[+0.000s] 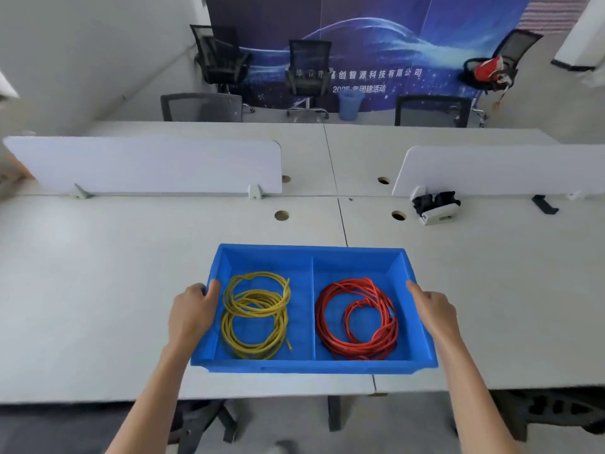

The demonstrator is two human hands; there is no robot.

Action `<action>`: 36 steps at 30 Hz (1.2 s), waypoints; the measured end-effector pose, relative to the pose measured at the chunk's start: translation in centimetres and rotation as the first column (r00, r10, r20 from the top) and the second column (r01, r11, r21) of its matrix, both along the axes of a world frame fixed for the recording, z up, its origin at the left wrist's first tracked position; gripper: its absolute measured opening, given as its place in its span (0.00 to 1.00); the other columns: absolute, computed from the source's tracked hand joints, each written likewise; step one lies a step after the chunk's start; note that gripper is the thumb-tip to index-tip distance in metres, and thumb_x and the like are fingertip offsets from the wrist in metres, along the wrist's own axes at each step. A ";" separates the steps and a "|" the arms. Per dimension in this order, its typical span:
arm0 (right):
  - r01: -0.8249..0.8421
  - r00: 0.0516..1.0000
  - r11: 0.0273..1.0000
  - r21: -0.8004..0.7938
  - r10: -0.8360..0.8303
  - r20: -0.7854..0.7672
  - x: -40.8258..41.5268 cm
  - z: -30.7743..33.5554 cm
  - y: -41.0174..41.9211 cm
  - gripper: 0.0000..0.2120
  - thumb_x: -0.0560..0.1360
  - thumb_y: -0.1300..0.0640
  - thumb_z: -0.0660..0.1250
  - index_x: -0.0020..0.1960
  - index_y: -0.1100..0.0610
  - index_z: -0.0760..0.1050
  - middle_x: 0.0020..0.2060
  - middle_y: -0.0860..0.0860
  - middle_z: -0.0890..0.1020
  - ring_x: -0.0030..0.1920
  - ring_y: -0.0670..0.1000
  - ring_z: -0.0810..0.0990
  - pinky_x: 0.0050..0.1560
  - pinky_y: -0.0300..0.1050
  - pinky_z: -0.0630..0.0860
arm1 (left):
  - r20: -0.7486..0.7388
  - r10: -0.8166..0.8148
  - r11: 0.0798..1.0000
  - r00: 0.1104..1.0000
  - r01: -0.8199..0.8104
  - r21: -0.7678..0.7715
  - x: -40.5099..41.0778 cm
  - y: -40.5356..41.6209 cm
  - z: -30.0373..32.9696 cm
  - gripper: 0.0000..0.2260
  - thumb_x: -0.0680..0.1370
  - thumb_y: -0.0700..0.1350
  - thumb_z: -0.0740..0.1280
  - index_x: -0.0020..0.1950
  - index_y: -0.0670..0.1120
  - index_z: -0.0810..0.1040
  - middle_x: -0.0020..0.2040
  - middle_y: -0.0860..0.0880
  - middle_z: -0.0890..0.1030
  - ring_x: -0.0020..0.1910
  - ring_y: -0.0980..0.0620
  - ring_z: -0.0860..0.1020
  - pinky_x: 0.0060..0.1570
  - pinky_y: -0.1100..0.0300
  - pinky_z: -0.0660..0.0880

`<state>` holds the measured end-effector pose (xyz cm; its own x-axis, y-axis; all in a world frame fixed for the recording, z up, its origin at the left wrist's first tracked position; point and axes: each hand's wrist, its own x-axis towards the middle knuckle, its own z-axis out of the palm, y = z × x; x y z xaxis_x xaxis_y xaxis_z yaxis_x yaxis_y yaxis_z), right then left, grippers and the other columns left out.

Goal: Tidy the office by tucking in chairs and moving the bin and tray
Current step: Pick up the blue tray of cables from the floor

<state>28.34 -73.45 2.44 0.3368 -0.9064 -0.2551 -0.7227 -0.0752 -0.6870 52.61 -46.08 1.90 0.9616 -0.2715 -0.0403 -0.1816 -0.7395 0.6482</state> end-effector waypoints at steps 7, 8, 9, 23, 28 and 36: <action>0.013 1.000 0.999 0.033 -0.013 0.006 10.3 -0.9 -6.1 0.24 0.77 0.45 0.58 0.29 0.58 0.57 0.25 0.53 0.66 0.28 0.52 0.65 0.31 0.47 0.61 | 0.023 0.012 1.000 1.000 -0.012 -0.001 10.5 -6.3 -0.7 0.20 0.79 0.50 0.56 0.31 0.40 0.67 0.29 0.43 0.73 0.36 0.41 0.72 0.35 0.53 0.64; 0.006 1.000 0.999 0.033 -0.006 0.008 11.7 -1.2 -6.9 0.24 0.77 0.45 0.58 0.29 0.58 0.57 0.25 0.53 0.66 0.28 0.52 0.66 0.31 0.47 0.61 | 0.023 0.017 1.000 1.000 -0.017 0.000 11.5 -7.0 -1.0 0.20 0.79 0.50 0.56 0.31 0.40 0.68 0.30 0.43 0.73 0.36 0.41 0.72 0.35 0.53 0.64; -0.003 1.000 0.999 0.035 0.002 0.012 13.0 -1.5 -7.8 0.24 0.77 0.46 0.58 0.29 0.58 0.58 0.25 0.53 0.67 0.28 0.53 0.66 0.31 0.47 0.61 | 0.018 0.025 1.000 1.000 -0.025 -0.001 12.4 -7.7 -1.5 0.20 0.80 0.50 0.56 0.31 0.40 0.68 0.30 0.43 0.73 0.36 0.41 0.72 0.36 0.53 0.64; -0.042 0.998 0.997 0.069 0.045 -0.041 27.5 -5.1 -15.8 0.25 0.77 0.45 0.58 0.27 0.58 0.59 0.26 0.53 0.68 0.28 0.52 0.67 0.30 0.47 0.62 | -0.098 0.103 0.994 0.990 -0.099 0.046 24.1 -15.4 -6.0 0.16 0.79 0.45 0.55 0.37 0.36 0.70 0.38 0.37 0.73 0.43 0.40 0.72 0.42 0.53 0.64; 0.001 0.998 0.994 0.108 0.007 -0.070 30.0 -6.1 -17.1 0.24 0.76 0.45 0.57 0.28 0.58 0.61 0.28 0.53 0.69 0.29 0.52 0.67 0.32 0.47 0.63 | -0.130 0.071 0.995 0.989 -0.061 0.081 26.7 -17.5 -6.5 0.17 0.80 0.45 0.54 0.34 0.37 0.68 0.38 0.38 0.72 0.41 0.43 0.69 0.41 0.54 0.62; -0.009 0.995 0.997 0.078 0.017 -0.102 31.6 -8.2 -19.0 0.25 0.77 0.45 0.56 0.27 0.58 0.60 0.26 0.52 0.69 0.28 0.52 0.67 0.28 0.45 0.62 | -0.172 0.064 0.995 0.983 -0.051 0.081 28.4 -19.0 -8.9 0.19 0.80 0.46 0.53 0.30 0.42 0.62 0.30 0.46 0.67 0.38 0.43 0.68 0.37 0.54 0.61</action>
<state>59.92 -92.43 -5.80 0.3166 -0.8783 -0.3582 -0.7890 -0.0342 -0.6134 81.00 -65.10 -6.99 0.9520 -0.2059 -0.2267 -0.0269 -0.7937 0.6077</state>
